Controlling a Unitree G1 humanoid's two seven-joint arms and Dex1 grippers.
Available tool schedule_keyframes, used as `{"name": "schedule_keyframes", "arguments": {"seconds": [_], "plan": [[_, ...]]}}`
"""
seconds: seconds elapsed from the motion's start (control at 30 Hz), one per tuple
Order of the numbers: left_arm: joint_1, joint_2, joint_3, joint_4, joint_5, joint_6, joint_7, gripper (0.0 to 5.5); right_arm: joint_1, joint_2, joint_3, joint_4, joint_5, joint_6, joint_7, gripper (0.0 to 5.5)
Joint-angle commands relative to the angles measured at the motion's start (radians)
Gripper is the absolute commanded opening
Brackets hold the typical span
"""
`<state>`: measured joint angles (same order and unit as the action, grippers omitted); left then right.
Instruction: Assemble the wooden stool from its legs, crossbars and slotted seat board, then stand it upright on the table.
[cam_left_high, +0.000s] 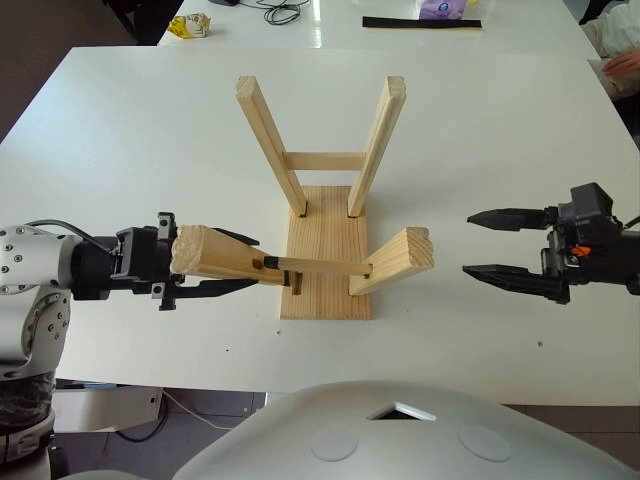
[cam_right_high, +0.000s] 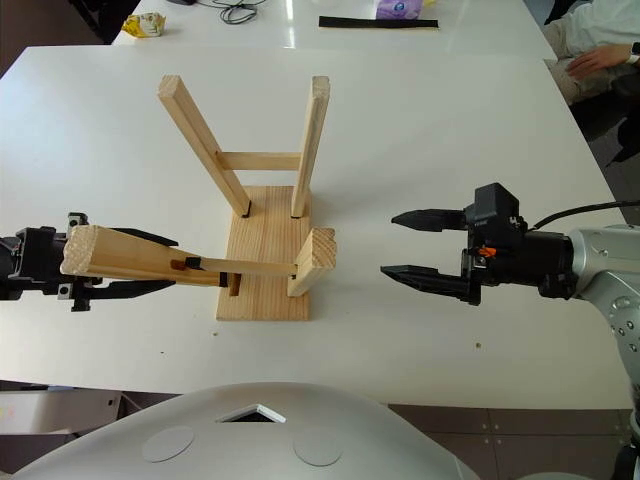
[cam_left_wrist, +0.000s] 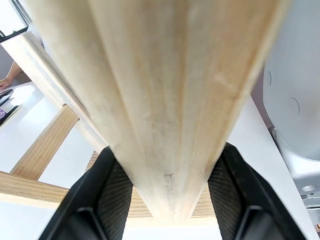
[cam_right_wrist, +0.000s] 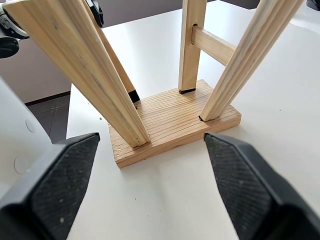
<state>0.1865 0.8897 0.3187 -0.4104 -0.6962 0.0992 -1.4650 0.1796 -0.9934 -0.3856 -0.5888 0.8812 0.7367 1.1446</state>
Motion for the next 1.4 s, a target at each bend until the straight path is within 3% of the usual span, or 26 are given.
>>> {"name": "schedule_keyframes", "arguments": {"seconds": [0.03, 0.23, 0.57, 0.9, 1.4], "plan": [[-0.010, 0.001, -0.001, -0.033, -0.034, 0.034, 0.025, 2.06, -0.001, -0.018, 0.011, 0.002, -0.029, -0.021, 0.008, 3.86], [-0.037, -0.006, 0.007, -0.046, -0.066, 0.081, 0.076, 2.06, 0.000, -0.018, 0.030, 0.005, -0.056, -0.034, 0.010, 3.86], [0.115, -0.071, 0.010, -0.117, -0.055, 0.069, 0.120, 2.06, -0.020, -0.034, 0.060, 0.022, -0.094, -0.052, 0.032, 3.86], [0.148, -0.139, -0.036, -0.096, 0.031, -0.041, 0.144, 2.06, -0.036, -0.041, 0.081, 0.036, -0.107, -0.071, 0.045, 3.86], [0.140, -0.100, -0.053, 0.004, 0.095, -0.171, 0.047, 2.06, -0.021, -0.039, 0.086, 0.032, -0.128, -0.087, 0.048, 3.86]]}}
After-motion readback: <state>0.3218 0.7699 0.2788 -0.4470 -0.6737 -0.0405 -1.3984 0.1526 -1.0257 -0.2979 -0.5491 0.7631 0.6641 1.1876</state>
